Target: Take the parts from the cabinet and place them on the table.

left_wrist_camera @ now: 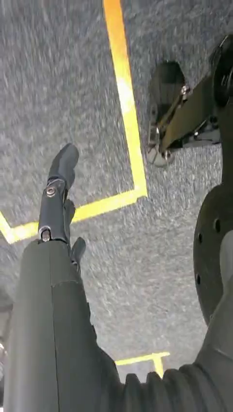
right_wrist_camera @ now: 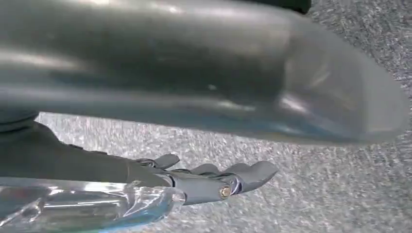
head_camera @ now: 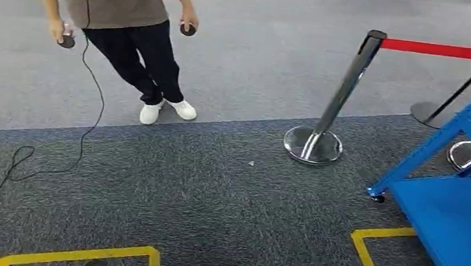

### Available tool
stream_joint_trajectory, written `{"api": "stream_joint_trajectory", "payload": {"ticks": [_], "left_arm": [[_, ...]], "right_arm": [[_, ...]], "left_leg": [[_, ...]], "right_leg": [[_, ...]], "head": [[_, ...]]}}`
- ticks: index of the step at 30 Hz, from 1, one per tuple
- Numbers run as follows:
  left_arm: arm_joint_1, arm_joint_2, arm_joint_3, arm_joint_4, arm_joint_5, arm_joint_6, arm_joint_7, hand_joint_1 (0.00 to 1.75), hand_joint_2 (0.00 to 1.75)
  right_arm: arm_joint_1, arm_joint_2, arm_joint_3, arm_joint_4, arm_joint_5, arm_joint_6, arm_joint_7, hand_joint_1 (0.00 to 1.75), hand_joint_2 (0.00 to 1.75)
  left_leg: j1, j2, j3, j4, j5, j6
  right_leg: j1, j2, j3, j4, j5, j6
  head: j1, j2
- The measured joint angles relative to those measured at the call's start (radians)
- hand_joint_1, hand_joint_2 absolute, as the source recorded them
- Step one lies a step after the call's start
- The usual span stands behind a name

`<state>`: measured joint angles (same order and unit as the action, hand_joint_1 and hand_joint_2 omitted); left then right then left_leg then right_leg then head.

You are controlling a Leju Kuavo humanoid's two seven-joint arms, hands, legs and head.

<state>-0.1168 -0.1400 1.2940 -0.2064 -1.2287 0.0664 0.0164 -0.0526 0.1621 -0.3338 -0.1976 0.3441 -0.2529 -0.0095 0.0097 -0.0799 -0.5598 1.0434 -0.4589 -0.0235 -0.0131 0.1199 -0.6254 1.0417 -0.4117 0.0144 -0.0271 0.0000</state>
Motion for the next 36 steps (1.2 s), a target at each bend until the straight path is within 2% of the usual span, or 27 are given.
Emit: {"api": "stream_joint_trajectory", "payload": {"ticks": [1,2,4,5,6,7,8,9,10,11,12,14,15,16,17,20,22,23,25,26,27,29,30,31,33,35,36], "left_arm": [[0.0,-0.001,0.0,0.0,0.0,0.0,0.0,0.0,1.75],[-0.002,-0.001,-0.001,0.0,0.0,0.0,0.003,0.0,1.75],[-0.002,-0.003,-0.001,0.0,0.0,-0.003,0.006,0.0,1.75],[-0.003,-0.006,-0.001,0.0,0.0,-0.003,0.006,0.0,1.75],[-0.005,-0.005,-0.001,0.0,0.0,-0.003,0.006,0.0,1.75],[-0.003,-0.004,-0.002,0.0,0.0,-0.003,0.006,0.0,1.75],[0.0,-0.004,-0.002,0.0,0.0,-0.003,0.006,0.0,1.75],[0.003,-0.004,-0.001,0.0,0.0,-0.003,0.006,0.0,1.75],[0.005,-0.004,-0.001,0.0,0.0,-0.003,0.006,0.0,1.75],[0.005,-0.004,-0.001,0.0,0.0,-0.003,0.006,0.0,1.75],[0.004,-0.005,-0.001,0.0,0.0,-0.003,0.006,0.0,1.75],[0.004,-0.007,-0.002,0.0,0.0,-0.003,0.006,0.0,1.75],[0.004,-0.006,-0.001,0.0,0.0,-0.002,0.003,0.0,1.75],[0.003,-0.005,-0.001,0.0,0.0,0.002,0.001,0.0,1.75],[0.002,-0.004,-0.001,0.0,0.0,0.005,0.0,0.0,1.75],[-0.003,-0.004,-0.002,0.0,0.0,0.012,-0.002,0.0,1.75],[-0.006,-0.005,-0.002,0.0,0.0,0.014,-0.001,0.0,1.75],[-0.004,-0.005,-0.002,0.0,0.0,0.016,0.002,0.0,1.75],[0.001,-0.007,-0.001,0.0,0.0,0.021,0.003,0.0,1.75],[0.003,-0.007,-0.001,0.0,0.0,0.025,0.003,0.0,1.75],[0.003,-0.007,-0.001,0.0,0.0,0.031,0.006,0.0,0.0],[0.0,-0.007,-0.001,0.0,0.0,0.039,0.018,0.0,0.0],[-0.001,-0.006,0.001,0.0,0.0,0.042,0.024,0.0,0.0],[-0.001,-0.007,0.004,0.0,0.0,0.045,0.03,0.0,0.0],[-0.003,-0.007,0.005,0.0,0.0,0.05,0.038,0.0,0.0],[-0.003,-0.01,0.008,0.0,0.0,0.063,0.04,0.0,0.0],[-0.006,-0.01,0.01,0.0,0.0,0.068,0.04,0.0,0.0]], "right_arm": [[-0.003,0.0,0.0,0.0,0.001,0.0,0.0,0.0,0.0],[-0.002,0.0,0.0,0.0,0.003,0.0,0.0,0.0,0.0],[0.007,0.0,-0.001,0.0,0.005,0.0,0.0,0.0,0.0],[0.009,0.0,-0.001,0.001,0.005,0.0,0.0,0.0,0.0],[0.011,0.0,-0.001,0.001,0.006,-0.001,0.001,0.0,0.0],[0.007,0.0,-0.001,0.001,0.006,-0.001,0.001,0.0,0.0],[0.003,0.0,-0.001,0.001,0.007,-0.001,0.001,0.0,0.0],[0.0,0.0,-0.001,0.001,0.009,-0.001,0.001,0.0,0.0],[0.0,0.0,-0.001,0.001,0.009,-0.001,0.001,0.0,0.0],[0.004,0.0,-0.001,0.001,0.009,-0.001,0.002,0.0,0.0],[0.006,0.0,-0.001,0.001,0.008,-0.001,0.002,0.0,0.0],[0.005,0.0,-0.001,0.001,0.009,-0.002,0.002,0.0,0.0],[0.003,0.0,-0.001,0.001,0.009,-0.002,0.002,0.0,0.0],[0.0,0.0,-0.001,0.001,0.009,-0.001,0.002,0.0,0.0],[-0.002,0.0,-0.001,0.001,0.009,-0.001,0.001,0.0,0.0],[0.0,0.0,-0.005,0.001,0.009,0.0,-0.003,0.0,0.0],[0.001,-0.001,-0.006,0.001,0.009,-0.001,-0.006,0.0,0.0],[-0.003,-0.001,-0.006,0.001,0.01,-0.001,-0.008,0.0,0.0],[-0.005,0.0,-0.006,0.001,0.012,-0.001,-0.009,0.0,0.0],[-0.004,-0.001,-0.006,0.001,0.012,-0.002,-0.009,0.0,0.0],[-0.001,-0.001,-0.007,0.001,0.012,-0.003,-0.008,0.0,0.0],[-0.001,0.0,-0.008,0.001,0.013,-0.002,-0.007,0.0,0.0],[-0.002,0.0,-0.009,0.001,0.015,-0.001,-0.006,0.0,0.0],[-0.004,0.0,-0.01,0.001,0.019,0.0,-0.005,0.0,0.0],[-0.006,0.0,-0.01,0.001,0.025,0.001,-0.001,0.0,0.0],[0.004,0.0,-0.011,0.001,0.025,0.001,0.0,0.0,0.0],[0.008,0.0,-0.012,0.002,0.025,0.001,0.0,0.0,0.0]], "left_leg": [[0.004,-0.018,0.014,-0.046,-0.008,0.002],[0.0,-0.005,0.011,-0.042,-0.01,-0.006],[-0.005,0.013,0.013,-0.043,-0.006,0.005],[0.004,0.031,0.014,-0.055,0.003,0.015],[0.001,0.042,0.016,-0.058,0.005,0.021],[-0.002,0.056,0.017,-0.059,0.005,0.025],[-0.005,0.075,0.018,-0.059,0.004,0.027],[-0.007,0.092,0.018,-0.058,0.003,0.028],[-0.007,0.108,0.018,-0.058,0.001,0.029],[-0.007,0.121,0.02,-0.058,0.0,0.028],[-0.007,0.134,0.021,-0.058,-0.002,0.026],[-0.006,0.158,0.03,-0.058,-0.008,0.02],[-0.011,0.17,0.038,-0.056,-0.014,0.013],[-0.018,0.177,0.037,-0.054,-0.02,0.006],[-0.019,0.184,0.04,-0.054,-0.021,0.004],[-0.015,0.212,0.05,-0.058,-0.026,-0.009],[-0.008,0.118,0.028,-0.003,-0.07,-0.02],[-0.008,0.098,-0.007,0.072,-0.112,-0.021],[-0.008,0.088,-0.088,0.231,-0.173,-0.022],[-0.008,0.087,-0.111,0.263,-0.17,-0.022],[-0.008,0.087,-0.108,0.245,-0.141,-0.02],[-0.005,0.072,-0.054,0.114,-0.046,-0.017],[-0.001,0.034,-0.016,0.033,-0.007,-0.017],[0.006,-0.028,0.001,-0.022,0.002,-0.017],[0.006,-0.016,0.007,-0.039,-0.008,-0.013],[0.004,0.009,0.008,-0.042,-0.003,0.004],[0.007,0.025,0.009,-0.048,0.002,0.012]], "right_leg": [[0.007,0.018,-0.008,0.009,-0.001,0.006],[0.002,0.027,-0.013,0.001,0.004,0.013],[-0.003,0.051,-0.017,-0.012,0.014,0.029],[-0.003,0.05,-0.023,-0.007,0.014,0.032],[0.006,-0.025,-0.033,0.015,-0.004,0.031],[0.007,-0.074,-0.061,0.071,-0.043,0.034],[0.007,-0.097,-0.098,0.153,-0.086,0.037],[0.006,-0.107,-0.137,0.237,-0.123,0.039],[0.006,-0.111,-0.161,0.292,-0.139,0.042],[0.005,-0.112,-0.161,0.299,-0.132,0.044],[0.004,-0.114,-0.137,0.264,-0.107,0.045],[0.003,-0.137,-0.037,0.093,-0.032,0.045],[0.007,-0.193,0.012,0.007,-0.019,0.044],[0.01,-0.203,0.02,0.002,-0.025,0.03],[0.011,-0.186,0.018,0.002,-0.023,0.019],[0.013,-0.152,0.013,0.0,-0.022,0.001],[0.006,-0.13,0.014,-0.004,-0.017,-0.007],[0.005,-0.119,0.014,-0.005,-0.017,-0.012],[0.005,-0.088,0.012,-0.005,-0.017,-0.014],[0.005,-0.071,0.013,-0.005,-0.016,-0.014],[0.005,-0.055,0.014,-0.005,-0.015,-0.013],[0.001,-0.024,0.015,-0.004,-0.013,-0.007],[-0.001,-0.011,0.015,-0.004,-0.011,-0.003],[0.004,0.002,0.009,0.001,-0.01,0.006],[0.001,0.025,-0.004,-0.001,-0.004,0.018],[-0.005,0.05,-0.015,-0.013,0.005,0.035],[-0.003,0.013,-0.016,-0.002,0.0,0.035]], "head": [[-0.002,0.0],[0.001,0.0],[-0.001,0.0],[0.0,0.0],[0.003,0.0],[0.009,0.0],[0.008,0.0],[0.007,0.0],[0.008,0.0],[0.008,0.0],[0.008,0.0],[0.008,0.0],[0.009,0.0],[0.008,0.0],[0.003,0.0],[0.004,0.0],[0.001,0.0],[0.0,0.0],[-0.002,0.0],[-0.001,0.0],[-0.002,0.0],[-0.001,0.0],[-0.002,0.0],[-0.003,0.0],[-0.002,0.0],[-0.003,0.0],[-0.004,0.0]]}}
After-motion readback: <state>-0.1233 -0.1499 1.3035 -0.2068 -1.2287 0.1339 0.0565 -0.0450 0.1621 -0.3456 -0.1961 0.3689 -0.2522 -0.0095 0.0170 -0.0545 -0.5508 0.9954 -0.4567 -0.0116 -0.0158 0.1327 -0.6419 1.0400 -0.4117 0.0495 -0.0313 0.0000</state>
